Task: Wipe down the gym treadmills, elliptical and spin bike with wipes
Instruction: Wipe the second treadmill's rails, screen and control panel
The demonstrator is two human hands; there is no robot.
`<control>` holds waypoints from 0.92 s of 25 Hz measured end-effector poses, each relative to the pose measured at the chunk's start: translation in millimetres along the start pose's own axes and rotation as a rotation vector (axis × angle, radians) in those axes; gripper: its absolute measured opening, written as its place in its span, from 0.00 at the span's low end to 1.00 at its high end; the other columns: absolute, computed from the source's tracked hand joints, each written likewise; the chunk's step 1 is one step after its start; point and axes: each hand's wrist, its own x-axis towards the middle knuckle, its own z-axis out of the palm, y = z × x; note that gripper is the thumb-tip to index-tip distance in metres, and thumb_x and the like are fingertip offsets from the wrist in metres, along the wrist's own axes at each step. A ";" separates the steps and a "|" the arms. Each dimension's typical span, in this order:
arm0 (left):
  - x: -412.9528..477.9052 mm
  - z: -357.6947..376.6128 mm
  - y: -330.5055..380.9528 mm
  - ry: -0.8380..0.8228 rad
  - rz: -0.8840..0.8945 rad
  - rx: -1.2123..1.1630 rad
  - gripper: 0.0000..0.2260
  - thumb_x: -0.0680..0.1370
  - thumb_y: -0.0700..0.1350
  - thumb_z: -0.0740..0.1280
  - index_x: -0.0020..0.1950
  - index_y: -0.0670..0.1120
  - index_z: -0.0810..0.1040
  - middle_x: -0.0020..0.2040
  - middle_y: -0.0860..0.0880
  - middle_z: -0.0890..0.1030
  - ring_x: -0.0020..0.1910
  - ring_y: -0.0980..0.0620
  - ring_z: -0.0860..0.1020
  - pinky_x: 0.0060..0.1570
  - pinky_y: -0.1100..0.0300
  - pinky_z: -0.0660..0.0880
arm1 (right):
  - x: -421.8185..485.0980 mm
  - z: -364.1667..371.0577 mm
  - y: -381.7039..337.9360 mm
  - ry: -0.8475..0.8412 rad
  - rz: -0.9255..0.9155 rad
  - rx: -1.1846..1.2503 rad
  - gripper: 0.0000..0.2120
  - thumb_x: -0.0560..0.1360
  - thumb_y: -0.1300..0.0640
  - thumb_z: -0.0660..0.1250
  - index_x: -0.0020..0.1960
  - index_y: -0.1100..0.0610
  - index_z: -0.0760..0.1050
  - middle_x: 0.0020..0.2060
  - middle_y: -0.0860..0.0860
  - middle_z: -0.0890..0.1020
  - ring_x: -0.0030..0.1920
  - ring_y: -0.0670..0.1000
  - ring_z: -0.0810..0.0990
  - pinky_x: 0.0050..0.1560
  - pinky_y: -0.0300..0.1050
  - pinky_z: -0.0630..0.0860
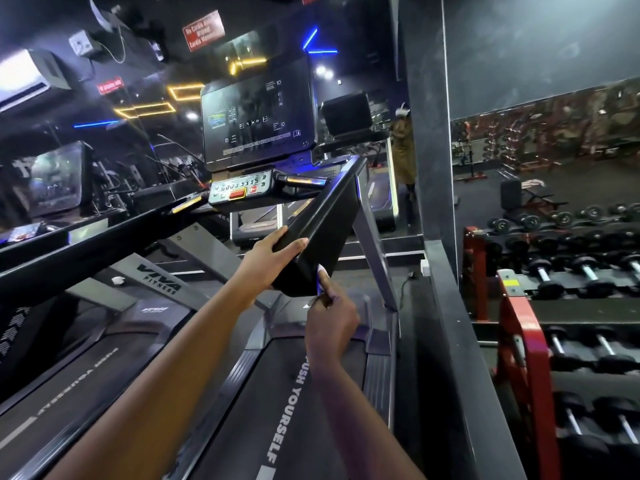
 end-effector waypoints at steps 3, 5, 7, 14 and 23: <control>1.0 -0.1 -1.1 0.005 0.033 0.058 0.28 0.77 0.58 0.64 0.75 0.52 0.63 0.70 0.46 0.70 0.64 0.47 0.72 0.53 0.58 0.72 | -13.0 -2.8 -14.5 -0.023 -0.161 -0.023 0.19 0.73 0.71 0.63 0.60 0.56 0.78 0.55 0.50 0.81 0.57 0.46 0.79 0.59 0.35 0.72; 1.7 -1.1 -1.6 -0.008 0.030 0.043 0.27 0.77 0.60 0.63 0.74 0.53 0.65 0.68 0.46 0.72 0.61 0.47 0.75 0.52 0.54 0.76 | -14.0 -6.9 -27.2 -0.073 -0.199 -0.003 0.17 0.73 0.71 0.63 0.59 0.58 0.78 0.54 0.49 0.81 0.55 0.40 0.78 0.55 0.24 0.69; -4.9 -6.7 -3.4 -0.019 0.015 -0.008 0.26 0.77 0.62 0.61 0.72 0.54 0.67 0.64 0.47 0.74 0.56 0.47 0.77 0.52 0.50 0.79 | -14.8 -14.6 -38.3 -0.134 -0.146 0.062 0.18 0.73 0.70 0.63 0.57 0.56 0.80 0.53 0.47 0.82 0.50 0.35 0.77 0.50 0.23 0.70; -54.0 -16.7 -76.1 0.094 -0.078 -0.176 0.17 0.79 0.57 0.61 0.63 0.49 0.74 0.57 0.46 0.79 0.53 0.49 0.78 0.56 0.56 0.73 | -42.6 -42.4 -11.3 -0.373 -0.092 -0.004 0.14 0.74 0.65 0.65 0.55 0.52 0.81 0.45 0.42 0.84 0.44 0.38 0.79 0.46 0.33 0.75; -150.4 -45.0 -229.4 0.052 -0.272 0.289 0.19 0.79 0.47 0.65 0.68 0.43 0.73 0.64 0.43 0.77 0.63 0.46 0.75 0.58 0.61 0.67 | -87.3 4.5 64.7 -0.885 -0.150 -0.479 0.12 0.72 0.63 0.66 0.52 0.55 0.83 0.47 0.52 0.85 0.45 0.42 0.80 0.46 0.33 0.72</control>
